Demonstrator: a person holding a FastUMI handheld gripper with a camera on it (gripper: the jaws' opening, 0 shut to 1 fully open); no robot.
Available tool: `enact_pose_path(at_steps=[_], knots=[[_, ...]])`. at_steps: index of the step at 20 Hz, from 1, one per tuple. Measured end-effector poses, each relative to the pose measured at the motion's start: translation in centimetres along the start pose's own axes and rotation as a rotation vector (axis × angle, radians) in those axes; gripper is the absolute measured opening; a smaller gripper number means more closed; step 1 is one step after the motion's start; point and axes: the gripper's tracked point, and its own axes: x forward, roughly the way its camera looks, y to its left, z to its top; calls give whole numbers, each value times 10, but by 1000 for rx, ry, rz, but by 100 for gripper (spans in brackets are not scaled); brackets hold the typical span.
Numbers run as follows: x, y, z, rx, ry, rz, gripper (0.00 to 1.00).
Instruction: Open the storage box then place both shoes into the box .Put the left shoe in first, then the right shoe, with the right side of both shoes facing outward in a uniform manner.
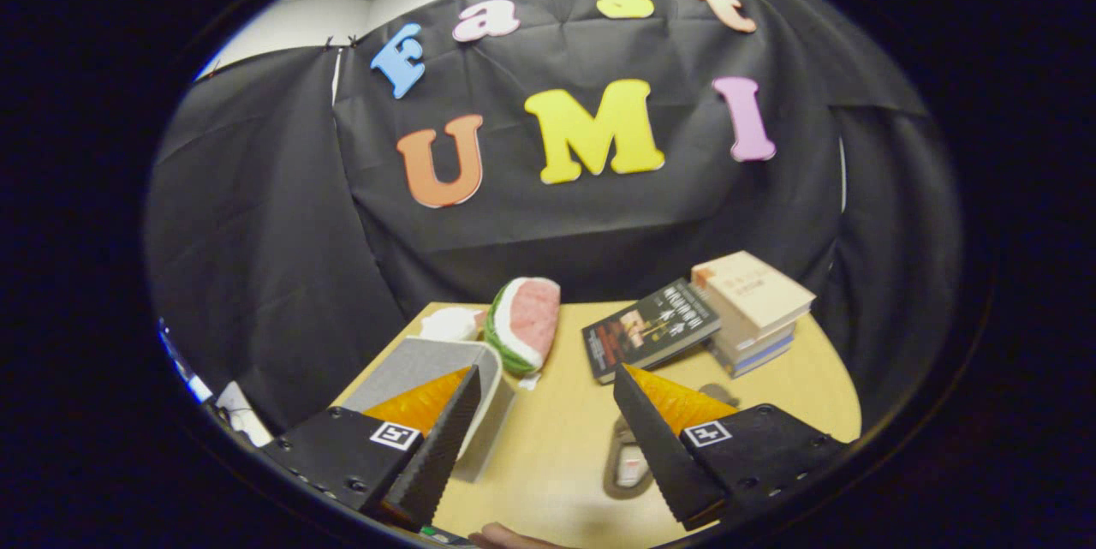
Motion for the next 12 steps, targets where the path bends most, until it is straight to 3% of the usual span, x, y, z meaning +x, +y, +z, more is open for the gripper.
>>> enact_pose_path(at_steps=[3, 8, 10, 12], knots=[[53, 16, -27, 92, 101, 72, 96], [119, 37, -59, 142, 236, 169, 96], [133, 44, -66, 192, 279, 254, 96], [153, 40, -79, 240, 335, 261, 96]])
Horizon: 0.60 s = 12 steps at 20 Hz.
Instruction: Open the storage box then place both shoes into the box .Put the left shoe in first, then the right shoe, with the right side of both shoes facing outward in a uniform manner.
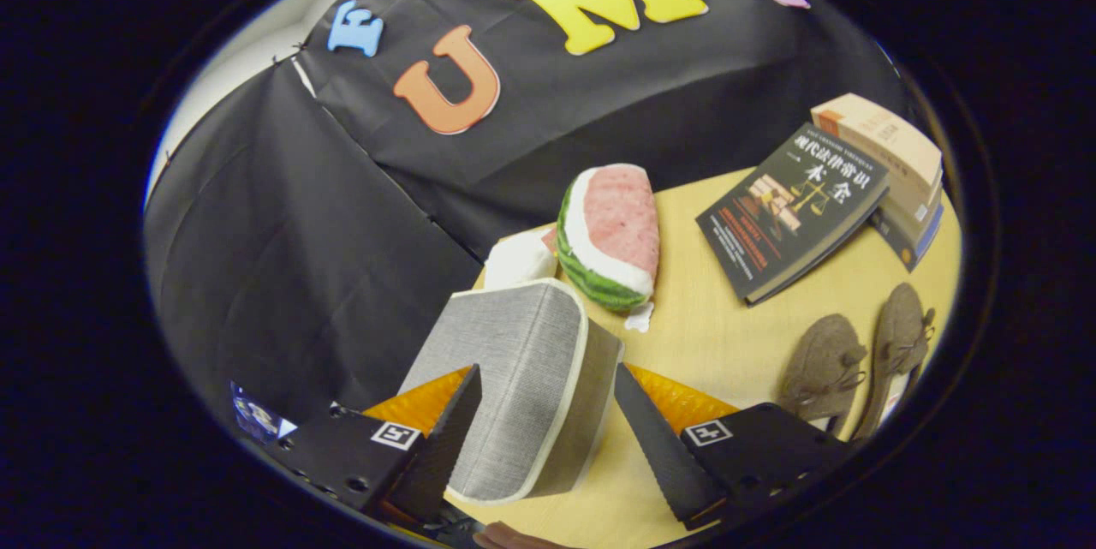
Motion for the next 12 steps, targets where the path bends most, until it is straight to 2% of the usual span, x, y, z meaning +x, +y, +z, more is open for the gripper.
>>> enact_pose_path(at_steps=[5, 9, 10, 11, 12], knots=[[37, -7, -23, 76, 139, 61, 96], [41, -3, -26, 155, 186, 152, 96], [43, -1, -27, 186, 208, 168, 88], [44, -1, -29, 213, 222, 180, 87], [42, 3, -29, 242, 234, 201, 82]])
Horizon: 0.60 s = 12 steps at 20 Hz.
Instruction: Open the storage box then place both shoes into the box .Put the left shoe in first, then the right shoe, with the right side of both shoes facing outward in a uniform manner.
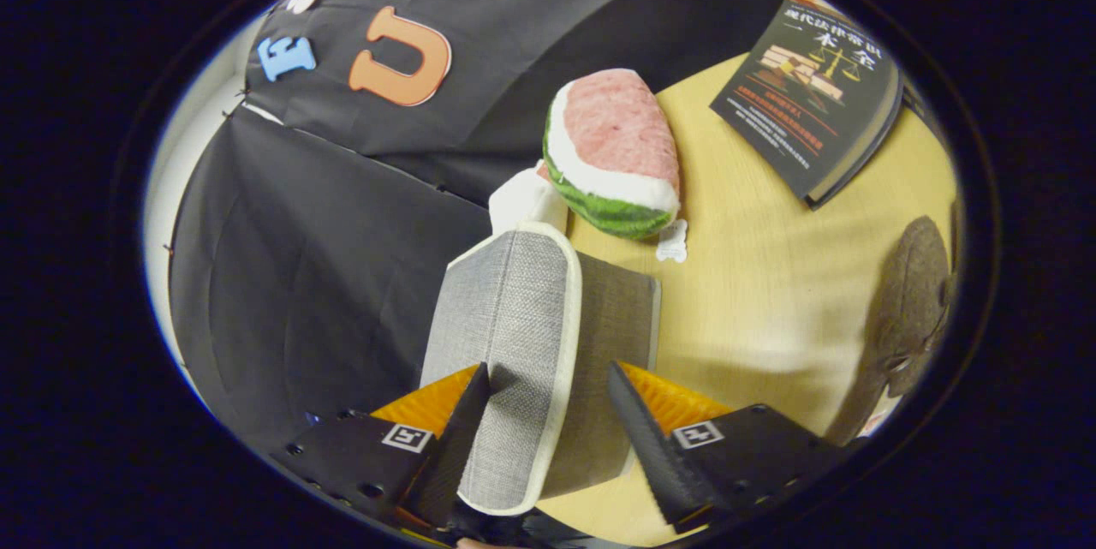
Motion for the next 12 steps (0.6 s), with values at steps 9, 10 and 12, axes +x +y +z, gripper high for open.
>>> enact_pose_path(at_steps=[9, 10, 12], knots=[[0, 5, 0, 46, 53, 15, 50], [0, 7, 1, 38, 46, 21, 45], [-3, 14, 5, 29, 26, 4, 36]])
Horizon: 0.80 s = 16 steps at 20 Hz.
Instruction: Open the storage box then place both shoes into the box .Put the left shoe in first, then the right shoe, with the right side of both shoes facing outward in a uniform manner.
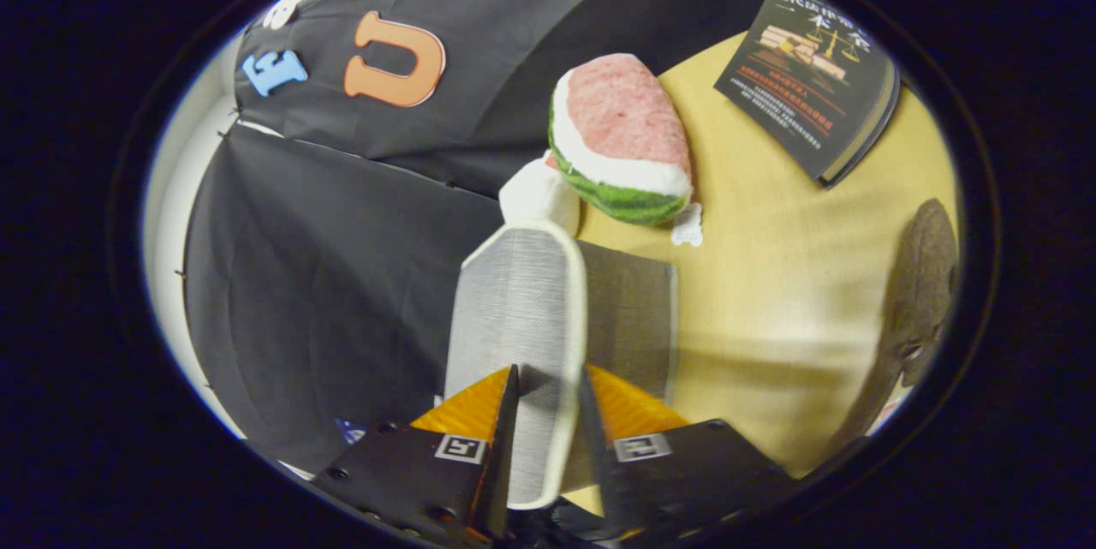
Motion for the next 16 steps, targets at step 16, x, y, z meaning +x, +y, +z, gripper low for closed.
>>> enact_pose_path(at_steps=[16], knots=[[-2, 155, 3, -26, -46, 145, 26]])
